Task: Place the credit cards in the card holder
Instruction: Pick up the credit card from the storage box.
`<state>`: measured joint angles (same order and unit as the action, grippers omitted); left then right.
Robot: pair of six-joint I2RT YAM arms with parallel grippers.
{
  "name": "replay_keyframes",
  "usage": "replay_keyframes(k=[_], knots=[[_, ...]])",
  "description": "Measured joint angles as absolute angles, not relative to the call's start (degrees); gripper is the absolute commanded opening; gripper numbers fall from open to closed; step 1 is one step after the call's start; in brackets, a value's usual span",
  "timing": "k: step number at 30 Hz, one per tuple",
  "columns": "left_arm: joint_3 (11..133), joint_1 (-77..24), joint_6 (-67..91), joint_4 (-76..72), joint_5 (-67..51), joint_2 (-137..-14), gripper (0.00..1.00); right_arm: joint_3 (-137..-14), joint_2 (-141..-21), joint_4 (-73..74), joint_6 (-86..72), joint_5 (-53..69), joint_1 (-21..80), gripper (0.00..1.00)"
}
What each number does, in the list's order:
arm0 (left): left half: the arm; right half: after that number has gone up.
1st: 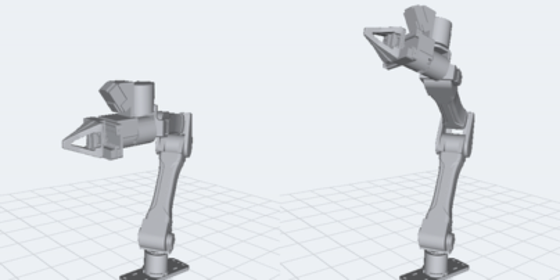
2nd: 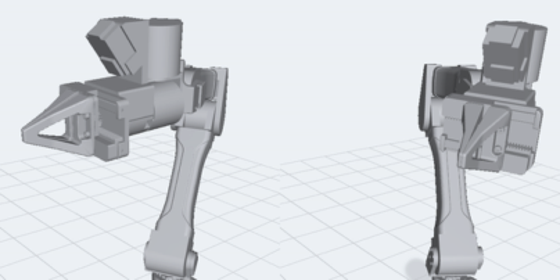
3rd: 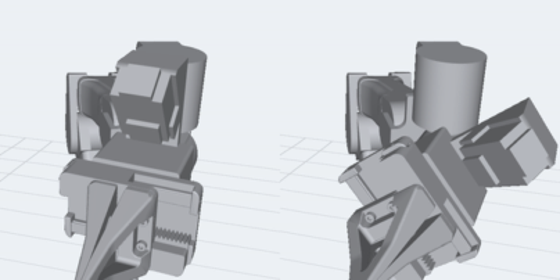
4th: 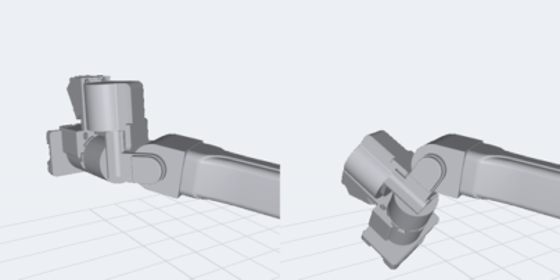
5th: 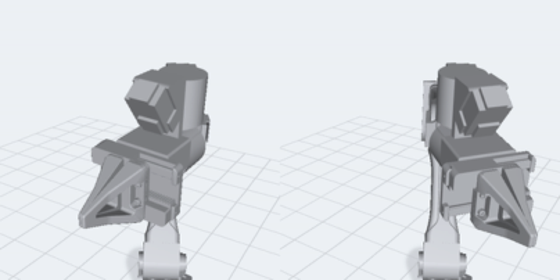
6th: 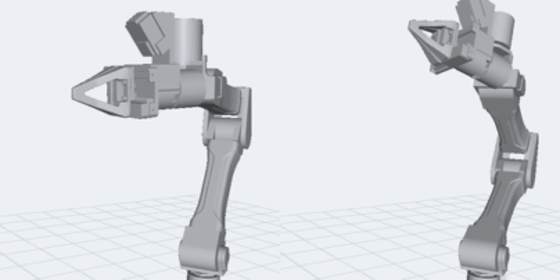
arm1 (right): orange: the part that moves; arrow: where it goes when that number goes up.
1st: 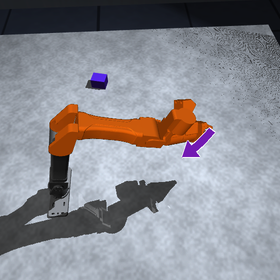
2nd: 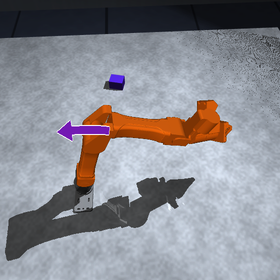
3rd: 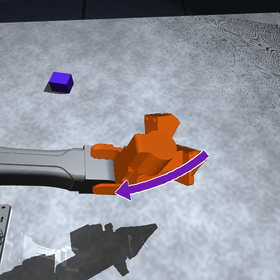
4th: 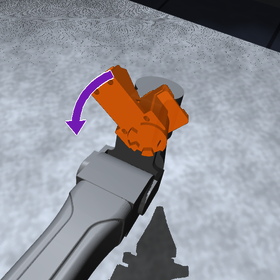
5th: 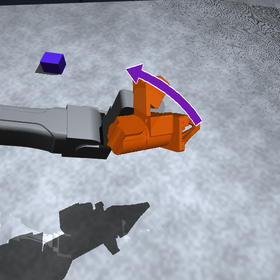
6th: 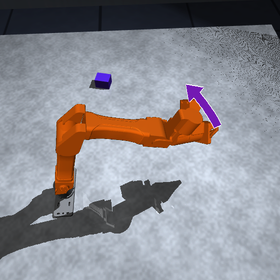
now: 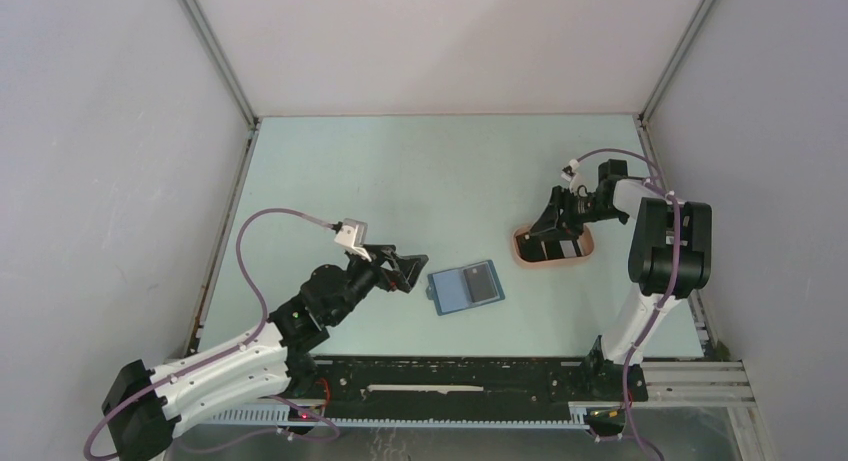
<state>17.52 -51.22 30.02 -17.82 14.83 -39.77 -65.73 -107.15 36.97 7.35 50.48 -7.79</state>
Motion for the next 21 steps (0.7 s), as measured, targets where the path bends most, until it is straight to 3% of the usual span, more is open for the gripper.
replay_keyframes(k=[21], knots=[[17.5,-51.2,30.1,-17.9,14.9,-40.2,1.00,-65.8,-107.2,38.4,8.2,58.4,-7.6,0.42]])
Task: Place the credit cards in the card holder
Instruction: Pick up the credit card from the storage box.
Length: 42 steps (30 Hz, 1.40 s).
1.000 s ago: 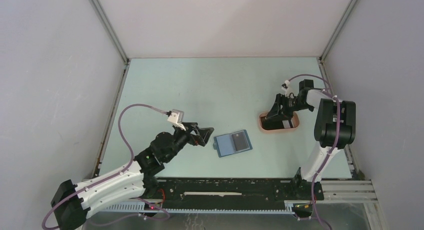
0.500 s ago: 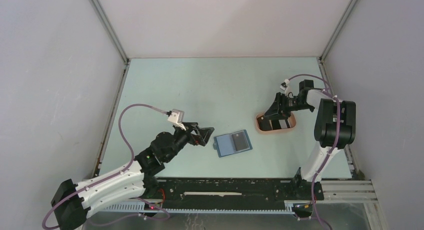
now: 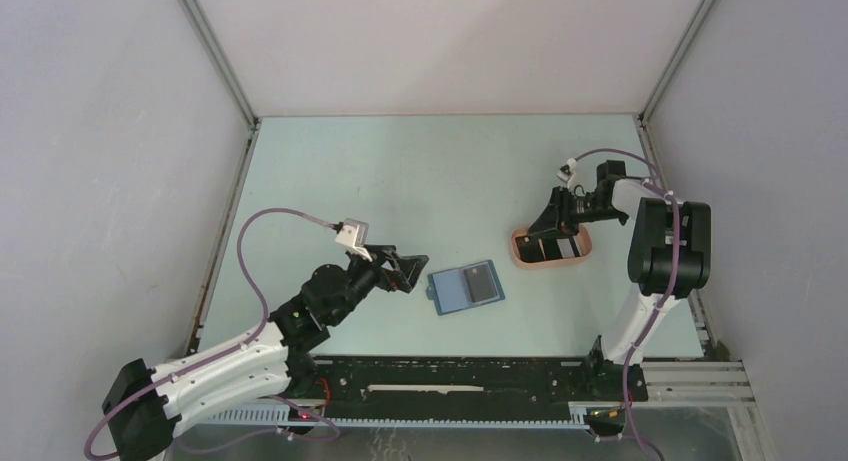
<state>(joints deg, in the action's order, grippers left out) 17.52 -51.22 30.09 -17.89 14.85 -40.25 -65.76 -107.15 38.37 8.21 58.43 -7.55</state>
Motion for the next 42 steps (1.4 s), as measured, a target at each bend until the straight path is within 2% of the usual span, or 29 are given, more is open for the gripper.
replay_keyframes(k=[6,13,24,42], knots=[[17.5,-51.2,30.1,-17.9,14.9,-40.4,1.00,-65.9,-107.2,39.1,8.8,57.1,-6.2,0.42],[17.5,-51.2,30.1,-17.9,14.9,-40.5,1.00,-66.4,-106.2,39.3,8.9,47.5,-4.8,0.52],[17.5,-51.1,30.2,-18.0,14.8,-41.4,1.00,-66.4,-105.2,38.5,9.1,37.3,-4.6,0.57],[16.5,-50.9,31.1,-18.5,14.9,-40.1,1.00,-67.9,-110.7,40.1,9.3,47.6,-3.9,0.55]])
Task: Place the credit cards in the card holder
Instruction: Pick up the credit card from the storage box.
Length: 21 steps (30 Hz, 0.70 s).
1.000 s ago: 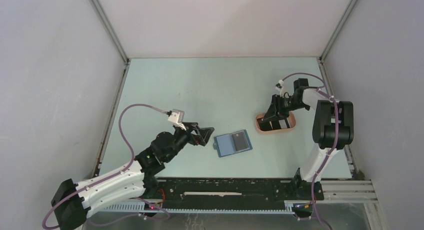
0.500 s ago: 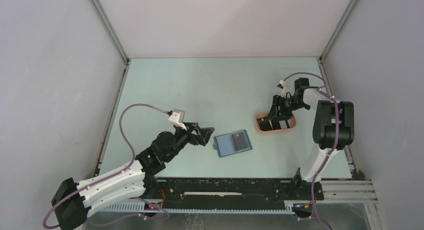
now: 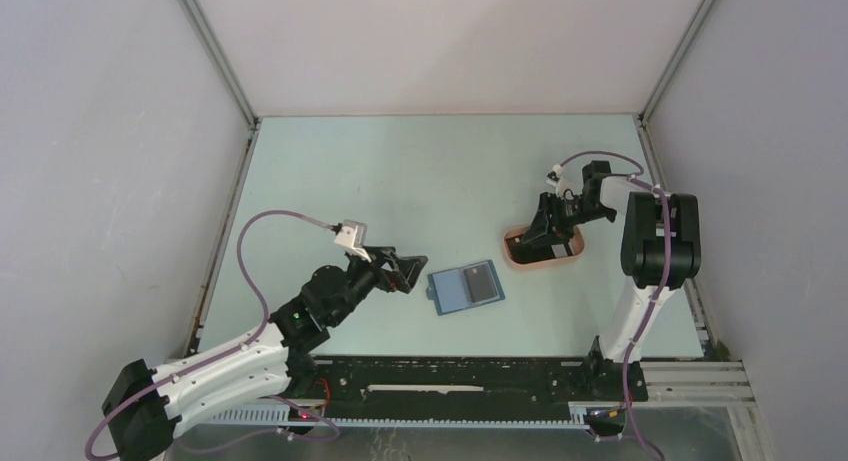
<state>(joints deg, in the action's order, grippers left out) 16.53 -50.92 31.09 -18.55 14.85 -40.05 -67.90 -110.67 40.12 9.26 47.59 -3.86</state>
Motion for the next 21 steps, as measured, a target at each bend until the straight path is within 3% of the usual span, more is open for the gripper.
replay_keyframes(k=[21], knots=[[16.5,-50.9,31.5,-18.7,14.8,-40.6,1.00,-68.1,-111.0,43.0,10.1,62.4,-3.4,0.53]])
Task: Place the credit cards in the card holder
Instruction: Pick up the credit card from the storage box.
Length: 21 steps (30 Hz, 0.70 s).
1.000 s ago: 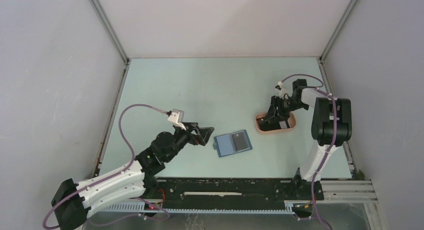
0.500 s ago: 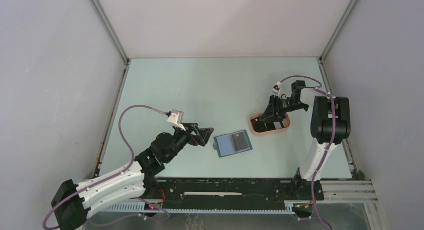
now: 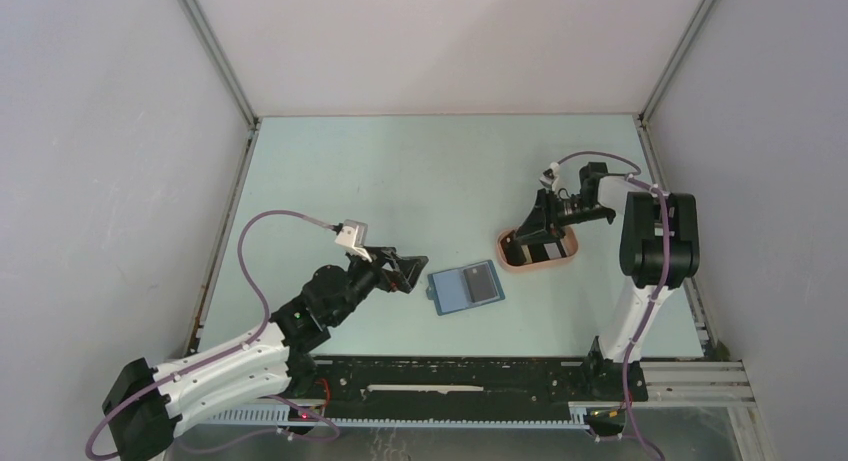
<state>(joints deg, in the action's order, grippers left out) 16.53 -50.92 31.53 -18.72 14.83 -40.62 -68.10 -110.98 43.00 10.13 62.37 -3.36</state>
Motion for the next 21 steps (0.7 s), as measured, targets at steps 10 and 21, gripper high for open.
replay_keyframes(k=[10,21], knots=[[16.5,-50.9,31.5,-18.7,14.8,-41.3,1.00,-68.1,-111.4,43.7,10.3,62.5,-1.2,0.50],[16.5,-50.9,31.5,-18.7,14.8,-41.4,1.00,-68.1,-110.1,41.1,10.0,45.6,6.2,0.22]])
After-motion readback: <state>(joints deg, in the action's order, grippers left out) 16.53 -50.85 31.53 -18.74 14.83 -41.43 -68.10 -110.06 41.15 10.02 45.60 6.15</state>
